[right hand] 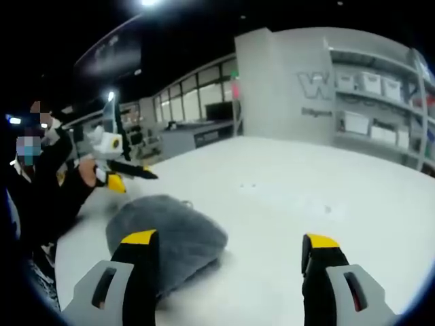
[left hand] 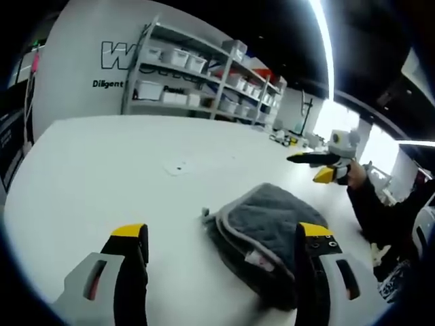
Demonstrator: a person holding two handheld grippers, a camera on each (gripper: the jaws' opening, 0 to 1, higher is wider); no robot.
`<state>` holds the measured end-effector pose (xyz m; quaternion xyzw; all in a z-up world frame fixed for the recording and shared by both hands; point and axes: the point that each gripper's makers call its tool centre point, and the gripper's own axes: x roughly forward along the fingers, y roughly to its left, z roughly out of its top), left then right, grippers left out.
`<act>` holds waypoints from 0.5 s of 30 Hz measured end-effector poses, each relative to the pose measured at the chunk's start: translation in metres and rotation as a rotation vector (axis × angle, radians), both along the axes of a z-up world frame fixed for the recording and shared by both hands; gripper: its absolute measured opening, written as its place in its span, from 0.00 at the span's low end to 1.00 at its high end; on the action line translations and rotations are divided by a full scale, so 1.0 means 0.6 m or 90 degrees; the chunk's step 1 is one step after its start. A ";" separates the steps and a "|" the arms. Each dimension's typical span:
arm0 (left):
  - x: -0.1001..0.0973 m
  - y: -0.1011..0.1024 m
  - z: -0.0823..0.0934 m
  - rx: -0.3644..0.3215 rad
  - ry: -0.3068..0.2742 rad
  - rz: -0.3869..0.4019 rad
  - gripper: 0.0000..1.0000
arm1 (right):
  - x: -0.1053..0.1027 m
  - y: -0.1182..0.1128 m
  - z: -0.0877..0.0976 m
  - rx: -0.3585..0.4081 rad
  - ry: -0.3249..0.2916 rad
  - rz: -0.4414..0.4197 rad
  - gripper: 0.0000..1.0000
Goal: Open the folded towel by lifting each exposed corner and separating the folded layers until the towel lies flat within the target outline without major curled edges
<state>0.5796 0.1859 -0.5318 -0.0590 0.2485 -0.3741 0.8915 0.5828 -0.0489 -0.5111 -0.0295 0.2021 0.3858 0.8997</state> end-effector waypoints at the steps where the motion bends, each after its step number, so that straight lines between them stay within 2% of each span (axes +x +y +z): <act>1: 0.001 -0.002 0.000 0.000 0.001 -0.002 0.85 | 0.001 0.001 -0.001 -0.001 0.000 0.001 0.87; 5: 0.001 -0.008 0.002 -0.013 0.010 -0.015 0.82 | 0.007 0.006 -0.004 -0.005 0.004 0.004 0.86; 10: -0.002 -0.024 0.000 -0.084 0.042 -0.039 0.80 | 0.012 0.013 -0.009 0.002 0.016 0.010 0.85; 15: 0.001 -0.024 -0.026 -0.087 0.070 -0.045 0.75 | 0.014 0.020 -0.014 0.031 0.042 0.017 0.82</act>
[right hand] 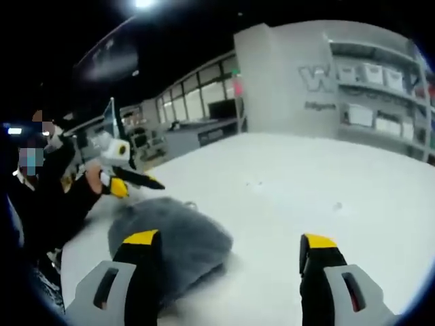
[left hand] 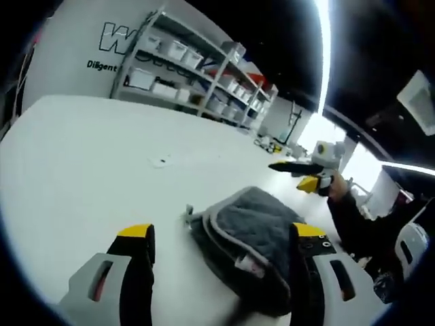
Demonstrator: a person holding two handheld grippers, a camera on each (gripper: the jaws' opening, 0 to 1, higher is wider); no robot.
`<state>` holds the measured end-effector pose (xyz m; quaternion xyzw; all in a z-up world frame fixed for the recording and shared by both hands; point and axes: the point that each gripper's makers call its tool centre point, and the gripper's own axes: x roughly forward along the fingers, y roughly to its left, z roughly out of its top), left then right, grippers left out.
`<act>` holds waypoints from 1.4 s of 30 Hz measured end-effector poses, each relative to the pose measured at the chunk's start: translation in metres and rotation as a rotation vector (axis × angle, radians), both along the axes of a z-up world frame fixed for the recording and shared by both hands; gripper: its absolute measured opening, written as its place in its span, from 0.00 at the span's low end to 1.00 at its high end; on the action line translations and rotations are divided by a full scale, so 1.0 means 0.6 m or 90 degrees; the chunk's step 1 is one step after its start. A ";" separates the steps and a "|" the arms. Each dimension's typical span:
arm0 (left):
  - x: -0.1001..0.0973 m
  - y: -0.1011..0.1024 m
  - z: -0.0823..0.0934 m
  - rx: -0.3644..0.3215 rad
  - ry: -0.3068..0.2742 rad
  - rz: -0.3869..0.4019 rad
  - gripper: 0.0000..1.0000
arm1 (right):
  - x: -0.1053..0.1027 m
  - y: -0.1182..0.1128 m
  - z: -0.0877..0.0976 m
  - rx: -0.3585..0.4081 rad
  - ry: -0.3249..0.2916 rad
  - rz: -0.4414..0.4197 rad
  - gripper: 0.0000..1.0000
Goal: Open the folded towel by lifting each exposed corner and separating the folded layers until the towel lies flat within the target outline without major curled edges
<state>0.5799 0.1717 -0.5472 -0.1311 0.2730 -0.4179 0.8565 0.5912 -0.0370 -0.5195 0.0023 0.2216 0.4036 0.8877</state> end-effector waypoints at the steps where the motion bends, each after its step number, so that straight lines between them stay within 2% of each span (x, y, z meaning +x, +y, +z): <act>1: -0.003 -0.002 -0.005 -0.006 0.013 -0.003 0.75 | -0.001 0.002 -0.002 0.010 0.009 0.002 0.81; 4: -0.007 -0.009 -0.008 -0.048 0.042 -0.014 0.71 | -0.004 0.006 -0.007 0.039 0.037 0.008 0.79; 7: -0.015 -0.017 -0.002 -0.086 0.059 -0.026 0.67 | -0.002 0.004 -0.011 0.051 0.049 0.007 0.78; 14: -0.028 -0.022 -0.001 -0.094 0.064 -0.047 0.66 | -0.004 0.011 -0.015 0.076 0.073 0.010 0.76; 20: -0.042 -0.031 0.004 -0.122 0.081 -0.061 0.57 | -0.010 0.021 -0.026 0.088 0.097 0.022 0.75; 23: -0.032 -0.020 0.004 -0.127 0.091 -0.062 0.56 | -0.006 0.026 -0.030 0.114 0.112 0.011 0.76; 26: -0.027 -0.019 0.002 -0.132 0.099 -0.066 0.54 | -0.016 0.041 -0.043 0.122 0.135 0.027 0.75; 33: -0.037 -0.039 -0.009 -0.139 0.116 -0.069 0.45 | -0.025 0.057 -0.054 0.123 0.150 0.038 0.68; 38: -0.043 -0.052 -0.017 -0.135 0.123 -0.070 0.44 | -0.029 0.070 -0.077 0.132 0.180 0.043 0.64; 42: -0.041 -0.050 -0.018 -0.136 0.128 -0.074 0.41 | -0.031 0.075 -0.073 0.142 0.179 0.048 0.56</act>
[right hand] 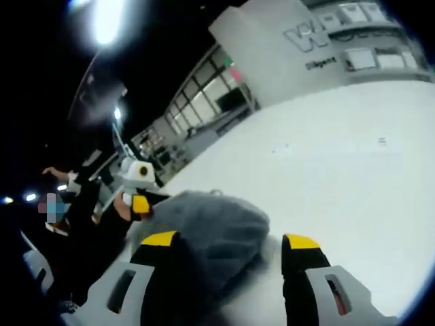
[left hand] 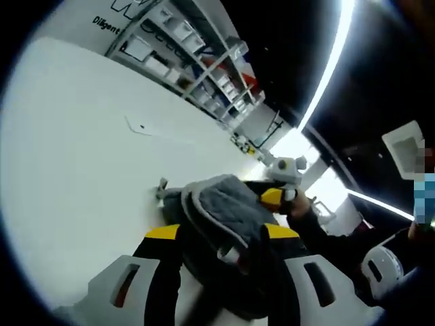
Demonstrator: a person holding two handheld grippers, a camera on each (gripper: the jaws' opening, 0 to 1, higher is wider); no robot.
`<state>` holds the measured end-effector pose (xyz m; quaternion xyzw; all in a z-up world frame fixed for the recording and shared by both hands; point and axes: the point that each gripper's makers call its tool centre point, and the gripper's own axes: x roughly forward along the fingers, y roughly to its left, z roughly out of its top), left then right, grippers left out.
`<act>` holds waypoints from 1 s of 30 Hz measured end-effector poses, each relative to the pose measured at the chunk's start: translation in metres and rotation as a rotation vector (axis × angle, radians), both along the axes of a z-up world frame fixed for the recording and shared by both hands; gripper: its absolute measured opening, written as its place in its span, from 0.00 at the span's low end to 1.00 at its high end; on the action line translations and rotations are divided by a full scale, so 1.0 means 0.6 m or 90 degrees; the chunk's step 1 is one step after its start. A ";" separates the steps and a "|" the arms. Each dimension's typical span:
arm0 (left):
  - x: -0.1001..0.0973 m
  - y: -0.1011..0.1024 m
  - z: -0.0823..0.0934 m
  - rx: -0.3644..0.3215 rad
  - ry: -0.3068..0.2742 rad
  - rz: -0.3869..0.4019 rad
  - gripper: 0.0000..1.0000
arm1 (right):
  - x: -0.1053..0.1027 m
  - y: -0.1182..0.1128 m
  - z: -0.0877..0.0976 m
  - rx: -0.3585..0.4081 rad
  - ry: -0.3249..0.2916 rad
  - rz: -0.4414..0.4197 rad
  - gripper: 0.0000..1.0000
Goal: Open the folded towel by lifting each exposed corner and separating the folded layers until the towel lies flat within the target outline without major curled edges
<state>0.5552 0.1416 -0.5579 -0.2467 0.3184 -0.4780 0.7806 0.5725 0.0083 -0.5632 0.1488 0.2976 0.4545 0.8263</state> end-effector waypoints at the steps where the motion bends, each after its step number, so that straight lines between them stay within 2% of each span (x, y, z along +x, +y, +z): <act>1: 0.006 0.006 0.000 0.000 0.002 0.002 0.39 | 0.000 0.001 0.002 0.004 -0.001 -0.001 0.54; 4: 0.015 0.011 -0.002 -0.001 0.000 0.007 0.37 | -0.004 0.010 0.005 0.022 0.009 0.010 0.48; 8: 0.002 -0.007 -0.008 0.000 0.003 0.004 0.34 | -0.006 0.017 -0.012 0.013 0.019 0.016 0.45; 17: 0.004 -0.006 -0.007 -0.002 0.005 0.010 0.20 | 0.000 0.013 -0.002 0.026 0.013 0.009 0.31; 30: 0.001 -0.009 0.005 0.018 -0.036 0.014 0.09 | 0.008 0.005 0.018 0.034 -0.014 0.005 0.16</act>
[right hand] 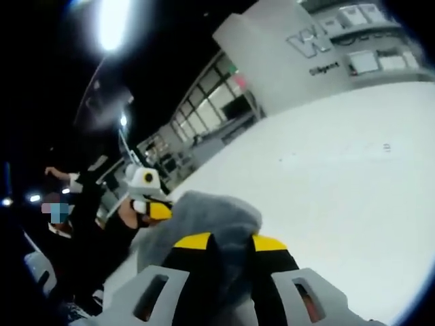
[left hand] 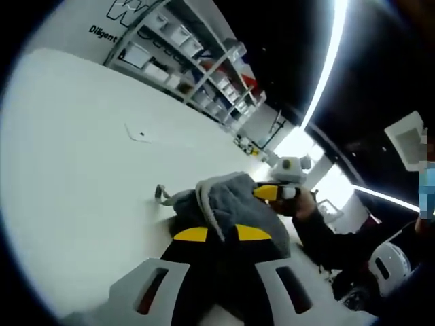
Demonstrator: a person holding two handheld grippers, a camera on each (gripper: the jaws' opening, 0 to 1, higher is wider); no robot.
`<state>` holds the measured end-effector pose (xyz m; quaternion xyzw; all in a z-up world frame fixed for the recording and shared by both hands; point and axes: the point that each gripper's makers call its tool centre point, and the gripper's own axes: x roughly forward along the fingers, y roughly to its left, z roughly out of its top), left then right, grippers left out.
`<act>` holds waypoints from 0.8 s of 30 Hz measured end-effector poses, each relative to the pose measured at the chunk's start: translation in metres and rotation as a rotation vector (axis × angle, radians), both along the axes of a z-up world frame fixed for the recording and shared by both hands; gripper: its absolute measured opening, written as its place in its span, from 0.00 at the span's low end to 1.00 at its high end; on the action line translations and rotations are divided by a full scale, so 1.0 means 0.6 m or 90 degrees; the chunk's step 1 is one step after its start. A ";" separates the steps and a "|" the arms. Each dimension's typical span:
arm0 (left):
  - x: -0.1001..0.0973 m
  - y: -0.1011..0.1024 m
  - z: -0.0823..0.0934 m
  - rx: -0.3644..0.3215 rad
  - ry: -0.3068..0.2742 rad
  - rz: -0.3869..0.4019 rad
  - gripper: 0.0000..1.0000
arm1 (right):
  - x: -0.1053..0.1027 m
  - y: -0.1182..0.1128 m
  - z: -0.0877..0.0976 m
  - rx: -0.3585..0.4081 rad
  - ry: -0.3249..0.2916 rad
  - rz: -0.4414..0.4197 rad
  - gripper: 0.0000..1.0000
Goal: Open the folded towel by lifting each exposed corner and separating the folded layers until the towel lies flat within the target outline without major curled edges
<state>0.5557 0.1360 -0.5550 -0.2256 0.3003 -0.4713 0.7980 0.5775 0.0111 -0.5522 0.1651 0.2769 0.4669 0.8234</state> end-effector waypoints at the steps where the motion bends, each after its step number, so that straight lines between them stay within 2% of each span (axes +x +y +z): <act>1: 0.000 0.000 0.001 -0.001 -0.002 0.000 0.09 | 0.000 -0.001 0.001 0.001 -0.001 0.000 0.14; 12: 0.006 0.006 0.014 -0.006 -0.026 -0.002 0.04 | -0.007 0.003 0.023 0.032 -0.007 0.010 0.06; 18: -0.013 -0.012 0.019 -0.010 -0.034 -0.005 0.04 | -0.012 0.004 0.030 0.042 -0.003 0.015 0.04; 24: -0.018 -0.017 0.025 -0.013 -0.044 -0.008 0.03 | -0.016 0.005 0.039 0.046 -0.010 0.021 0.04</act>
